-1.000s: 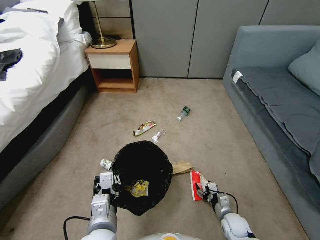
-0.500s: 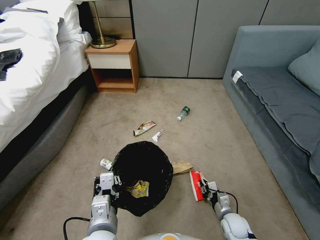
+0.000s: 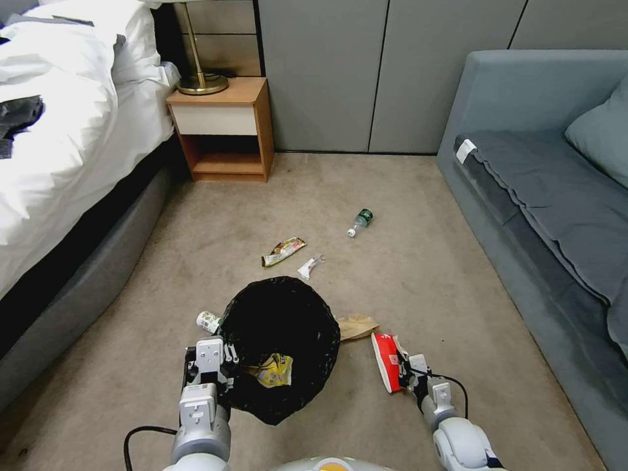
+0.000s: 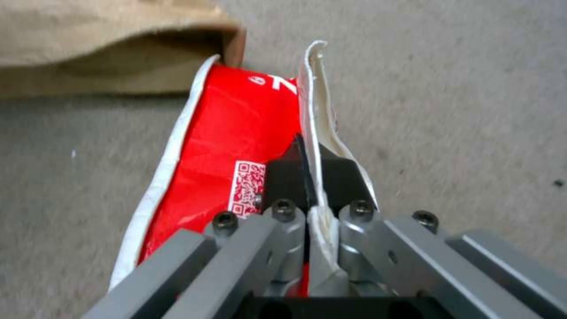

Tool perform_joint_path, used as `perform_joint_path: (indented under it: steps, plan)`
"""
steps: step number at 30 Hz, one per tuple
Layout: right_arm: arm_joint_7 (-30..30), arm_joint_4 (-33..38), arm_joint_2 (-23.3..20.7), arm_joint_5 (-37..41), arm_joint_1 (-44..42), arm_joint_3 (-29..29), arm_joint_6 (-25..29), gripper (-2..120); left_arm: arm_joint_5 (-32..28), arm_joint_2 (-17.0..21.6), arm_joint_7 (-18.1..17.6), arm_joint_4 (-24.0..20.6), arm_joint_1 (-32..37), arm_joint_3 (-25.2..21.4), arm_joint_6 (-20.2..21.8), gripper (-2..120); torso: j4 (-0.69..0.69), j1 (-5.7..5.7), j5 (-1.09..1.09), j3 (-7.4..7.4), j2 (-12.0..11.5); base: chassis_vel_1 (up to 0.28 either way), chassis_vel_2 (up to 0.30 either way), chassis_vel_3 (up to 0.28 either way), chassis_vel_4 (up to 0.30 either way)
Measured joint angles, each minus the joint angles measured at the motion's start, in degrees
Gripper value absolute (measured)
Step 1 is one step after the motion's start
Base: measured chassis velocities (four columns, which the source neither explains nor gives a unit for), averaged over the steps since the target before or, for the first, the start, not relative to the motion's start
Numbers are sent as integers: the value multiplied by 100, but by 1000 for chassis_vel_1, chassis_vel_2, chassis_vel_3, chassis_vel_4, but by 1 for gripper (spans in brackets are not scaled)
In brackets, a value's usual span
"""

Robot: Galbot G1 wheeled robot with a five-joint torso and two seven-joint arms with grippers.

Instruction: Pick up the trash bin, then pick up the garbage from the floor and place it into the trash bin.

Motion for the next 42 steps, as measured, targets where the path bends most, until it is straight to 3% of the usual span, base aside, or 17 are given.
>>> perform_joint_path:
  steps: [5, 8, 9, 11, 13, 15, 18, 19, 21, 26, 31, 42]
  plan:
    - [106, 287, -20, -11, -88, 49, 60, 0, -1, 3, 0, -2, -4, 0, 0, 3, 0, 0, 1, 0, 0, 0, 0, 0, 0]
    - [153, 1474, -76, 94, -399, 175, 122, 0, -9, 7, 3, -7, -15, -5, 0, 3, 0, 0, 0, 0, 0, 0, 0, 0, 0]
    - [153, 1474, -76, 94, -399, 175, 122, 0, -9, 7, 3, -7, -15, -5, 0, 3, 0, 0, 0, 0, 0, 0, 0, 0, 0]
    - [107, 2543, -104, 252, -619, 223, 168, 0, -13, 6, 4, 2, -23, -7, 0, 3, -1, 0, -1, 0, 0, 0, 0, 0, 0]
    - [-240, 3562, -120, 470, -796, 232, 419, 0, -16, -1, 6, 22, -34, -6, 3, 3, 0, 0, -2, 0, 0, 0, 0, 0, 0]
    - [-456, 3872, -124, 556, -830, 221, 611, 0, -18, -2, 7, 32, -40, -5, 4, 3, 0, 0, -1, 0, 0, 0, 0, 0, 0]
    - [-1570, 4764, -171, 847, -871, 91, 1321, 0, -23, -5, 8, 52, -57, -5, 15, 3, 1, 0, -2, 0, 0, 0, 0, 0, 0]
    - [-1570, 4764, -171, 847, -871, 91, 1321, 0, -23, -5, 8, 52, -57, -5, 15, 3, 1, 0, -2, 0, 0, 0, 0, 0, 0]
    - [-2303, 5200, -269, 1140, -967, -133, 1500, 0, -27, -5, 9, 53, -63, -4, 25, 3, 0, 0, -1, 0, 0, 0, 0, 0, 0]
    - [-3038, 5289, -498, 1185, -1062, -548, 1589, 0, -31, -9, 14, 56, -78, -5, 43, 3, 0, 0, 0, 0, 0, 0, 0, 0, 0]
    - [-3200, 5072, -728, 942, -1085, -972, 1651, 0, -31, -18, 18, 51, -75, -19, 61, 3, 0, 0, -1, 0, 0, 0, 0, 0, 0]
    - [-3217, 4483, -668, 566, -1048, -1434, 1667, 0, 11, -70, 25, 80, -113, 31, 53, 3, 0, 0, 0, 0, 0, 0, 0, 0, 0]
